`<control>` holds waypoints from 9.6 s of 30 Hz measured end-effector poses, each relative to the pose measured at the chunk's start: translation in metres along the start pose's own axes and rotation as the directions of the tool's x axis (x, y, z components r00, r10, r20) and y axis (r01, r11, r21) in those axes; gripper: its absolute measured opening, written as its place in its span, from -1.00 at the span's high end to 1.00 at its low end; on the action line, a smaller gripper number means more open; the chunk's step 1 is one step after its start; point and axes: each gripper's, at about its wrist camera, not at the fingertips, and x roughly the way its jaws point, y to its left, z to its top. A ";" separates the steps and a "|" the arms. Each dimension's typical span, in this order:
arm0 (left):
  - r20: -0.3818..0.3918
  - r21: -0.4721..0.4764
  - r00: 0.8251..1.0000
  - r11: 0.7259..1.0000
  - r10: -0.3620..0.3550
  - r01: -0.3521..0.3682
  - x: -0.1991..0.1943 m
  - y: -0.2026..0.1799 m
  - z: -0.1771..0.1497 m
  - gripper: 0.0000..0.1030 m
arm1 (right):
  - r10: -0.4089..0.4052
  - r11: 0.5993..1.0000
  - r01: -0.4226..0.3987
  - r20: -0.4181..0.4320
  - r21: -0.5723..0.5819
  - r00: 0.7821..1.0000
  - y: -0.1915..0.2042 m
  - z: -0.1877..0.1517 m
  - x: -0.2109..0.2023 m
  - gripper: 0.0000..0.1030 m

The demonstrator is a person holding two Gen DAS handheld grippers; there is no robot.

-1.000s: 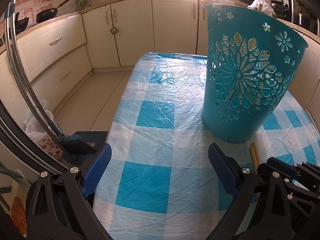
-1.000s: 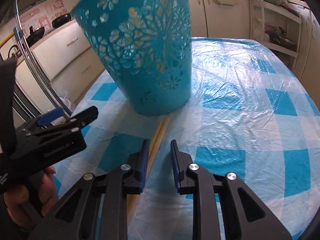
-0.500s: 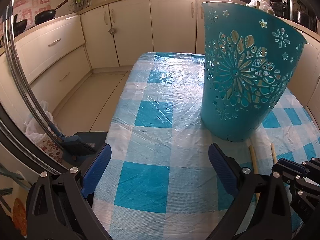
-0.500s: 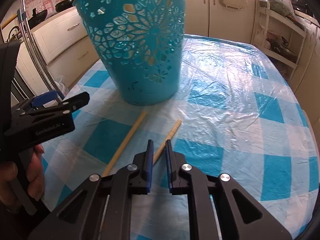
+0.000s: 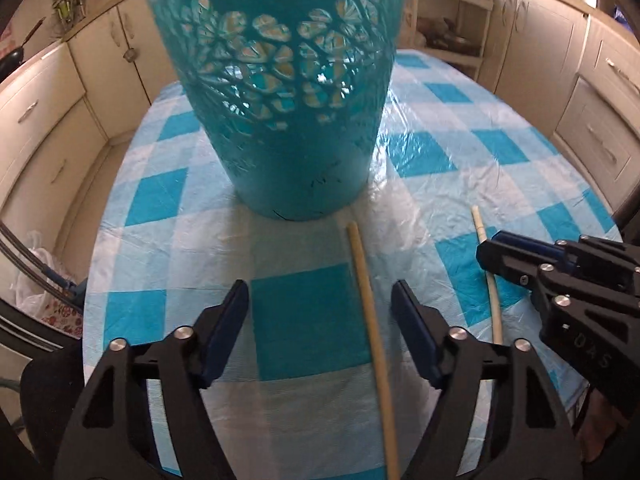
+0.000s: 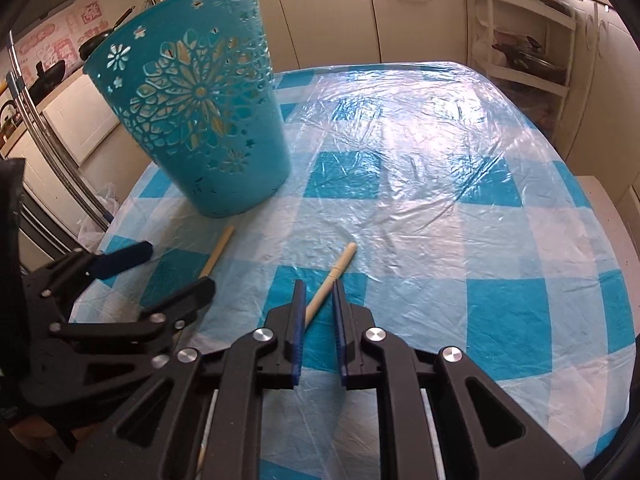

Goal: Organize utensils

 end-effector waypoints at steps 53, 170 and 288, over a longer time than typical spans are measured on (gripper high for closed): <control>0.049 -0.265 0.966 0.929 -0.254 0.258 -0.081 0.070 0.007 0.90 | -0.004 0.984 0.013 0.054 -0.178 0.999 0.033 -0.006 0.011 0.71; 0.223 -0.322 0.961 0.943 0.166 -0.088 -0.137 0.106 0.019 -0.81 | 0.128 0.989 -0.146 0.688 -0.033 0.714 0.066 0.173 -0.095 0.88; 0.416 -0.216 0.886 0.969 0.206 -0.124 -0.390 0.031 -0.062 -0.85 | 0.079 0.997 -0.077 0.561 -0.026 0.824 0.106 -0.059 -0.327 -0.86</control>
